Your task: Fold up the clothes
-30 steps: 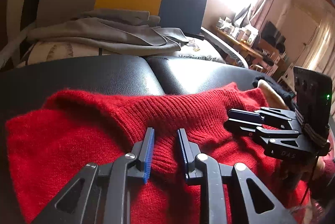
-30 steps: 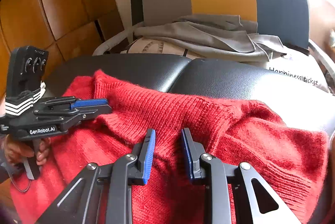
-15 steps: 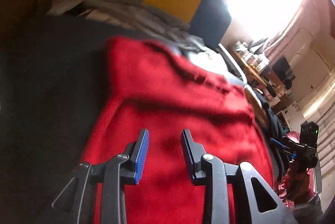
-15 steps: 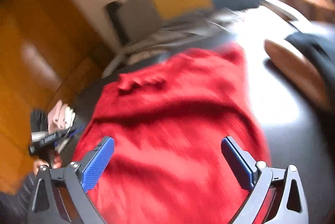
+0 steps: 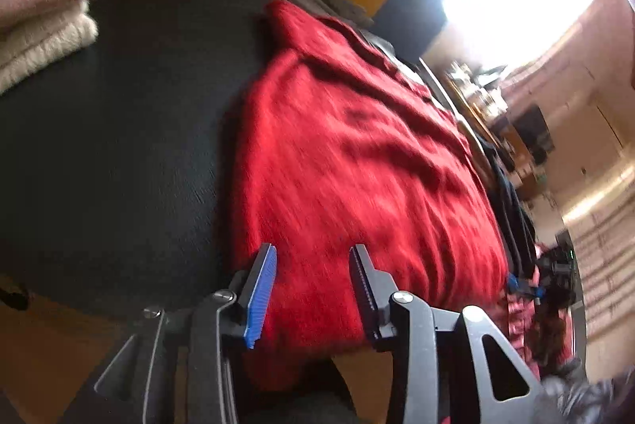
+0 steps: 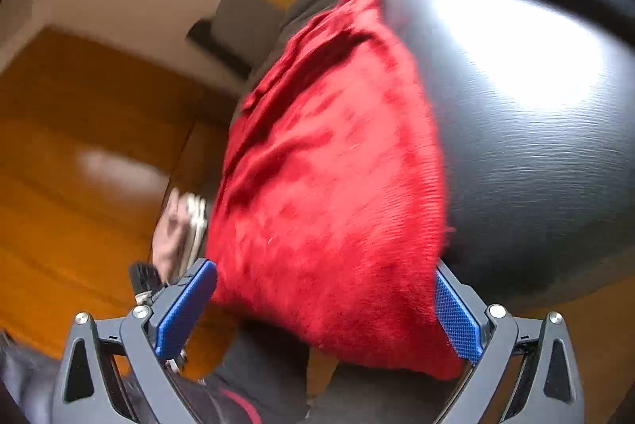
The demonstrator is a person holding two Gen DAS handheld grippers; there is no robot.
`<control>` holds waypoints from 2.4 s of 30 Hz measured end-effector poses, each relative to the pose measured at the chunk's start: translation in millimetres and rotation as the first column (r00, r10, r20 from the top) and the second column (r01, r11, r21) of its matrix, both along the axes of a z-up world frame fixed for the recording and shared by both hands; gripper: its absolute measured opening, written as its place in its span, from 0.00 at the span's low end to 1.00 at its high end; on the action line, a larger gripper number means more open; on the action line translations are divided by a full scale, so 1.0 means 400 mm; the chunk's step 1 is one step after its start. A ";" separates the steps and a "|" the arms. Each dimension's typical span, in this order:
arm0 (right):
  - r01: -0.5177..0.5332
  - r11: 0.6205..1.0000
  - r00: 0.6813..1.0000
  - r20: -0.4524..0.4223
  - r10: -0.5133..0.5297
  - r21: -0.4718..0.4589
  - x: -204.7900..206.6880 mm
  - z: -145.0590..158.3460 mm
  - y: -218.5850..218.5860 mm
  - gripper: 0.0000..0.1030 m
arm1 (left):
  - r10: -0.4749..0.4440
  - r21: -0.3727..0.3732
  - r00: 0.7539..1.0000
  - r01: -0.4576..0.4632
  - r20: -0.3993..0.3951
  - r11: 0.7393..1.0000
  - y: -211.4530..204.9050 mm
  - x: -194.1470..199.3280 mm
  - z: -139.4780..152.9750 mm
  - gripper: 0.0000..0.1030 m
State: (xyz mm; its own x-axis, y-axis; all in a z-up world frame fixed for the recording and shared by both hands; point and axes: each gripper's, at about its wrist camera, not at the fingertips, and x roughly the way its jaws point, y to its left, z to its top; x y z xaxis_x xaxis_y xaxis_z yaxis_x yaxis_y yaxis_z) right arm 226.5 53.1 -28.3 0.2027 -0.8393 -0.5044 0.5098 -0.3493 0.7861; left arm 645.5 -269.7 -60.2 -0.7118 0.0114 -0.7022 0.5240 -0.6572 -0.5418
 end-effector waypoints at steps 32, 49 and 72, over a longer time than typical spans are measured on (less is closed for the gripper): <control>-0.027 0.997 0.980 -0.195 0.040 0.068 0.057 0.014 -0.011 0.83 | -0.058 0.085 0.989 0.047 0.133 0.995 0.110 0.015 -0.088 0.17; -0.038 0.995 0.999 -0.019 0.036 -0.097 0.018 0.015 -0.028 0.16 | -0.100 0.172 0.965 0.144 -0.241 0.975 0.012 0.046 0.070 0.10; 0.108 0.994 0.992 -0.065 -0.108 0.004 -0.134 0.089 -0.051 0.68 | -0.107 0.160 0.949 0.159 -0.296 0.974 -0.190 -0.182 0.083 0.10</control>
